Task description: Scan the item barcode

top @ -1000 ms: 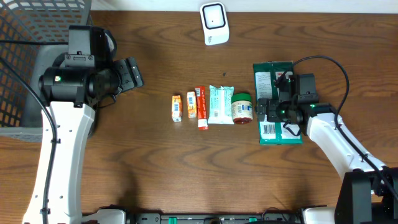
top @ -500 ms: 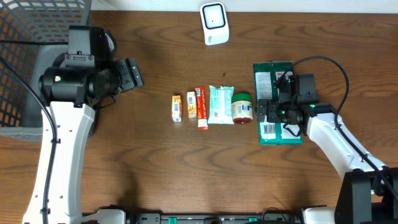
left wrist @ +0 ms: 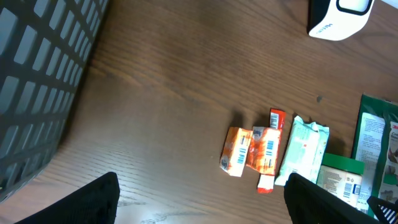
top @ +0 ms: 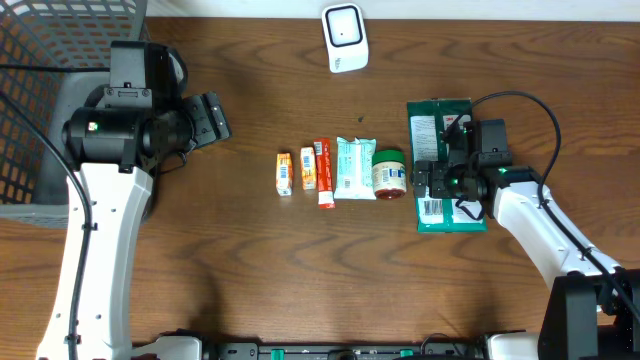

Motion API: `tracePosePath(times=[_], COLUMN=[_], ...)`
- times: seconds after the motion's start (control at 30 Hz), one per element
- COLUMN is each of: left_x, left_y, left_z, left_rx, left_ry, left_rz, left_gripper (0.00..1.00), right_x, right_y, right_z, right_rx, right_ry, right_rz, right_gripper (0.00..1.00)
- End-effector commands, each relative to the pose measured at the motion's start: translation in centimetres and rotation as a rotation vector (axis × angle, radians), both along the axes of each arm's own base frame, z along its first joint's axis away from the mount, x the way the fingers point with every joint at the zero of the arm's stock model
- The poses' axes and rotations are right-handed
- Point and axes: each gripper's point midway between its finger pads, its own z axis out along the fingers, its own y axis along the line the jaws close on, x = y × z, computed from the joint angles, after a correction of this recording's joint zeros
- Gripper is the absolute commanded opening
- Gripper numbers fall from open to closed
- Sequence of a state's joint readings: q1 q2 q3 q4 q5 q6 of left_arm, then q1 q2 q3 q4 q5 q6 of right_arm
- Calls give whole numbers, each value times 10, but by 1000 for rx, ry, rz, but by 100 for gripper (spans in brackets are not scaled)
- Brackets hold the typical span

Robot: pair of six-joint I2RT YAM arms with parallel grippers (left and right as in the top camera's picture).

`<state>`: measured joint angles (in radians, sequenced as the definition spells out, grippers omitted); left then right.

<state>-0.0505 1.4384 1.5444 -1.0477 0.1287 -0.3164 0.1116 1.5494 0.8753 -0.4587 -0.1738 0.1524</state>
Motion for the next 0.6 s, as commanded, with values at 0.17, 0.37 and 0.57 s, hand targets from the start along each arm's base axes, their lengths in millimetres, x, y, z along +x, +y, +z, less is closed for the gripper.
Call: tracePosePath(times=[0.17, 0.37, 0.57], left_x=[1, 2, 1], left_y=[-1, -1, -1], left_z=[1, 1, 1], left_rx=[1, 1, 1], left_ry=[-1, -2, -1], left_rz=[-6, -6, -6], left_gripper=[85, 85, 85], right_x=[-2, -3, -3], right_y=[-1, -1, -1], right_z=[0, 0, 0], right_rx=[-10, -9, -6], right_ry=[-2, 0, 4], right_rz=[-4, -5, -12], right_gripper=[99, 99, 99])
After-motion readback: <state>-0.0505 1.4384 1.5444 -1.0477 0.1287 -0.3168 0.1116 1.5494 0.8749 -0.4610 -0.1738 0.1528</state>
